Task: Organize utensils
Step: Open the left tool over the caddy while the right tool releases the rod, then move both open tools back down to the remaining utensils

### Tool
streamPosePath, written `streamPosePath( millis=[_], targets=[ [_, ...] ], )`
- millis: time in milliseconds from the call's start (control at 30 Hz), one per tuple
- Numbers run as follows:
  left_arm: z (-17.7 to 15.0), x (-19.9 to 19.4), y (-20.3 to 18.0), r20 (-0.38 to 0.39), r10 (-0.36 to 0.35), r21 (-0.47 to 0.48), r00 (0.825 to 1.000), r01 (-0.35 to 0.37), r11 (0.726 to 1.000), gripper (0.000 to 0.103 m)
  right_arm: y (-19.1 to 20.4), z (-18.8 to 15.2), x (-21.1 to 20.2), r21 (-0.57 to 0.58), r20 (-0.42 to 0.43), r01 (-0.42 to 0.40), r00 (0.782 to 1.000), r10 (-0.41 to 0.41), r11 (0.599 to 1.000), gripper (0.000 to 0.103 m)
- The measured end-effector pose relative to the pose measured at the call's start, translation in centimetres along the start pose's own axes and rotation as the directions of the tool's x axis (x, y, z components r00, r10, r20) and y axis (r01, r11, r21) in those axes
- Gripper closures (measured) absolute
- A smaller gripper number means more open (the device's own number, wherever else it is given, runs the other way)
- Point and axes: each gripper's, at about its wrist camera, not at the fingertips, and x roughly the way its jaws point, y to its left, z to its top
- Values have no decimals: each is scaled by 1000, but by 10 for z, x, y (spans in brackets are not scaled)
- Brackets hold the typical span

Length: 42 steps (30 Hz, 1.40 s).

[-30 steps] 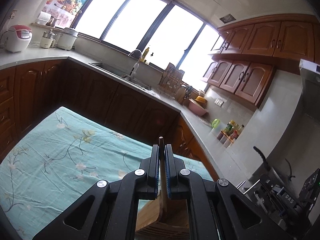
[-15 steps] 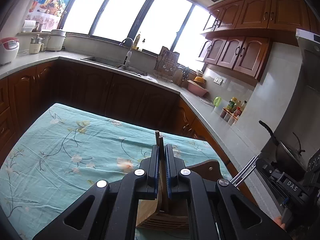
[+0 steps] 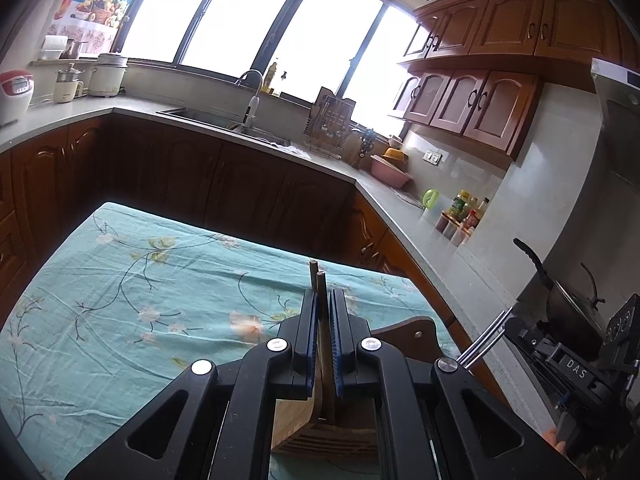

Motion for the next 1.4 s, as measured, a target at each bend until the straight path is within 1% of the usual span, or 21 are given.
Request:
streamPosePath(
  millis=[100,167,233,267,300,333,367,400,433,467,533,567,600,633,667,800,867,933,1067,1233,1400],
  targets=[
    [1,0,0,-3,5,-1,1000,-5,1000,97,-1,0,-1,9,2,-4,1000,4,1000,94],
    [2,-1,-1,-5,7,-7,1000,-7,1000,94,0,0,-2,8,3,-4,1000,4,1000,94],
    [2,-3,-1,-4,2,-8,1000,-3,1000,84,0,0,-2,8,1,-4,1000,4,1000,93],
    [2,-3,-4,0,8,-6,1000,-8,1000,82,-1,1,-1,8,-2,-6,1000,6,1000,89],
    [1,-5,-5,5,10,-4,1000,-10,1000,81,-1,1,-2,9,-4,-8,1000,8,1000,79],
    [1,-6,-5,9,10,0,1000,-10,1000,81,-2,1,-3,11,-1,-9,1000,9,1000,72],
    [1,-7,-7,10,10,4,1000,-10,1000,80,-2,2,-5,12,5,-10,1000,10,1000,60],
    [0,-8,-7,9,10,5,1000,-10,1000,78,-2,2,-7,13,13,-11,1000,11,1000,55],
    [0,-9,-7,7,9,6,1000,-9,1000,75,-2,2,-9,15,21,-10,1000,9,1000,55],
    [-1,-10,-8,8,10,6,1000,-10,1000,70,-3,3,-11,17,26,-8,1000,8,1000,54],
    [-1,-13,-8,11,14,4,1000,-14,1000,54,-4,4,-13,26,31,-10,999,9,1000,47],
    [-2,-15,-7,17,17,3,1000,-17,1000,50,-5,4,-14,30,32,-14,999,13,999,38],
    [-3,-17,-8,20,23,3,1000,-23,1000,40,-5,4,-15,31,33,-18,999,17,999,31],
    [-4,-20,-8,22,28,2,999,-28,1000,28,-5,3,-16,30,36,-16,999,15,999,29],
    [-5,-23,-8,29,32,1,999,-32,999,25,-4,3,-17,30,38,-16,999,14,999,28],
    [-11,-35,-10,33,47,27,998,-48,998,21,-3,0,-22,31,39,-22,999,21,999,10],
    [-15,-43,-9,33,51,36,998,-53,998,21,-2,-2,-26,26,38,-27,999,26,999,7],
    [-18,-49,-10,31,64,40,997,-65,997,19,1,-4,-30,21,33,-38,999,37,999,5],
    [-25,-67,-5,22,67,41,998,-68,997,18,5,-9,-40,-2,22,-38,999,38,999,4],
    [-31,-87,-2,-20,98,44,995,-97,994,17,12,-22,-57,-24,-7,-51,999,51,998,3],
    [-43,-118,-1,-47,122,41,991,-120,992,17,14,-36,-79,-30,-25,-51,998,51,998,2]
  ],
)
